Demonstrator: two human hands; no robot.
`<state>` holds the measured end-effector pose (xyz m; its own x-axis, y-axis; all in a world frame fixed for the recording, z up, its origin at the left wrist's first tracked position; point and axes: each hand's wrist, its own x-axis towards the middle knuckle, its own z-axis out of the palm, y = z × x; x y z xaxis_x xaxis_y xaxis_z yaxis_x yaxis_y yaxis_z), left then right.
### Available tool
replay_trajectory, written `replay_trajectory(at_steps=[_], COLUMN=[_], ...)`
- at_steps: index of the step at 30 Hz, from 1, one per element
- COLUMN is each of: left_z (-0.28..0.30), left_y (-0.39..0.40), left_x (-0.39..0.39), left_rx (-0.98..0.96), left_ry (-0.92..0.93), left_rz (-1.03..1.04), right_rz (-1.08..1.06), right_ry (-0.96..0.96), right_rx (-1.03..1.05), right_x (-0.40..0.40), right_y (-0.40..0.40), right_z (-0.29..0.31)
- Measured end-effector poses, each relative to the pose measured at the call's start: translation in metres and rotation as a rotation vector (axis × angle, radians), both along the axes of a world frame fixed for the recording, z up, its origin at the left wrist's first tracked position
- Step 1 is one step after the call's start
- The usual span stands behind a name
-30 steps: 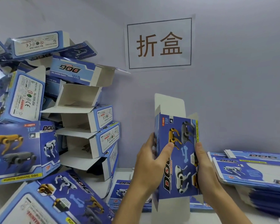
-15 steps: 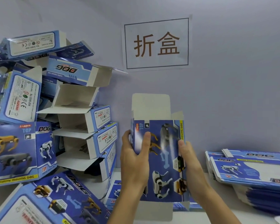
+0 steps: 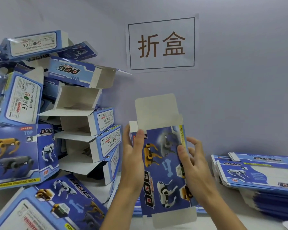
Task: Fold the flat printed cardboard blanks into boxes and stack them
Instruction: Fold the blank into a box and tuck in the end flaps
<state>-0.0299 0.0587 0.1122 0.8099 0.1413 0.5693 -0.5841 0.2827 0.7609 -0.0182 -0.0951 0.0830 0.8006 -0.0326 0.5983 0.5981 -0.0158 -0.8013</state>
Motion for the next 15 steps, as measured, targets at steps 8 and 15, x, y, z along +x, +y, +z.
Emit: replay_trajectory(at_steps=[8,15], left_z=[0.0,-0.002], left_y=[0.0,-0.015], left_x=[0.0,-0.003], left_rx=[0.034,0.188], left_ry=[-0.068,-0.189], left_rz=[0.127,0.182], right_rz=[0.094,0.078], right_ry=[-0.041,-0.161], right_rx=[0.058,0.099], right_x=[-0.005,-0.005], right_y=[0.007,0.001], right_z=[0.006,0.01])
